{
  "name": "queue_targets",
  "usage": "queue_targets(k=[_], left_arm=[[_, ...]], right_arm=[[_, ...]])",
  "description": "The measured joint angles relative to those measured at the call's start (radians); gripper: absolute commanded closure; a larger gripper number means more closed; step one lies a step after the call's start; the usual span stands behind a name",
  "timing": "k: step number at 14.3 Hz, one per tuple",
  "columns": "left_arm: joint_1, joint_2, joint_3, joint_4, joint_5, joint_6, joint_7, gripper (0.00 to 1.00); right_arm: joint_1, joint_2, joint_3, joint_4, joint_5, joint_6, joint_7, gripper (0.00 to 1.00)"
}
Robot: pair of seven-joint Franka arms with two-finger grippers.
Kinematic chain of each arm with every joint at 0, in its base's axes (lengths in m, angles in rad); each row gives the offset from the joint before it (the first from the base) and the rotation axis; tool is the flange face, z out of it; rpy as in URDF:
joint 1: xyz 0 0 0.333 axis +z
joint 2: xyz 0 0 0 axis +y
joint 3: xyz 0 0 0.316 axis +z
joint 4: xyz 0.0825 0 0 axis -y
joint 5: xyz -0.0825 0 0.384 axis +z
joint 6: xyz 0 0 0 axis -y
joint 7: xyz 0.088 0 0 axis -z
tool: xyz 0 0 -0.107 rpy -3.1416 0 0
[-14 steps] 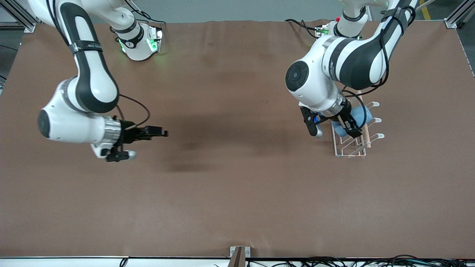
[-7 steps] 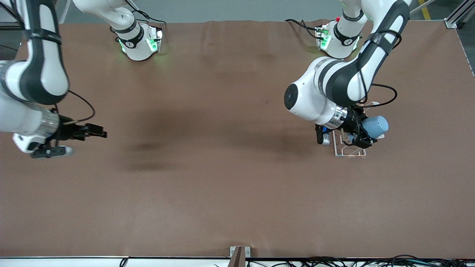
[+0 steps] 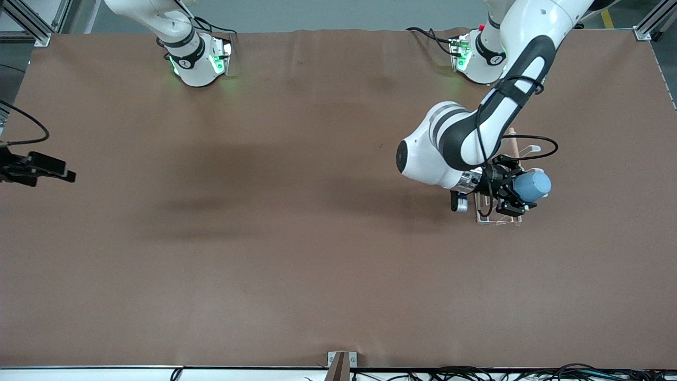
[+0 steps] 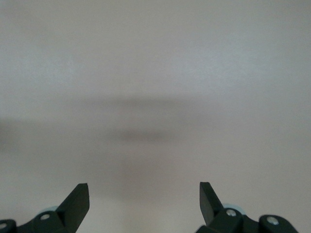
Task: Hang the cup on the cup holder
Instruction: 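Lower the cup onto a rack hook with the left gripper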
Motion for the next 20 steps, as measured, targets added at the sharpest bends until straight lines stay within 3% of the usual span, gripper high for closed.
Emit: queue_targets(k=[9, 11, 15, 16, 17, 18, 20], left_arm=[[-0.008, 0.086, 0.0, 0.0, 0.022, -0.021, -0.034, 0.58], [-0.008, 0.091, 0.0, -0.001, 0.024, -0.04, -0.041, 0.58], [-0.009, 0.127, 0.0, -0.005, 0.039, -0.061, -0.127, 0.55], [-0.01, 0.137, 0.001, -0.006, 0.041, -0.063, -0.14, 0.52], [-0.012, 0.144, 0.0, -0.006, 0.041, -0.064, -0.151, 0.4], [-0.014, 0.147, 0.0, -0.006, 0.042, -0.066, -0.163, 0.02], [-0.017, 0.148, 0.0, -0.006, 0.042, -0.07, -0.207, 0.0]], right_arm=[[-0.018, -0.02, 0.013, 0.094, -0.125, -0.059, 0.0, 0.0], [-0.069, -0.047, 0.085, 0.094, -0.152, -0.059, 0.001, 0.0], [-0.215, -0.11, 0.297, 0.08, -0.2, -0.073, 0.066, 0.0], [-0.241, -0.131, 0.339, 0.063, -0.206, -0.078, 0.096, 0.0], [-0.26, -0.154, 0.369, 0.04, -0.21, -0.08, 0.117, 0.0], [-0.27, -0.179, 0.384, 0.012, -0.212, -0.081, 0.127, 0.0], [-0.279, -0.217, 0.391, -0.041, -0.212, -0.081, 0.131, 0.0]])
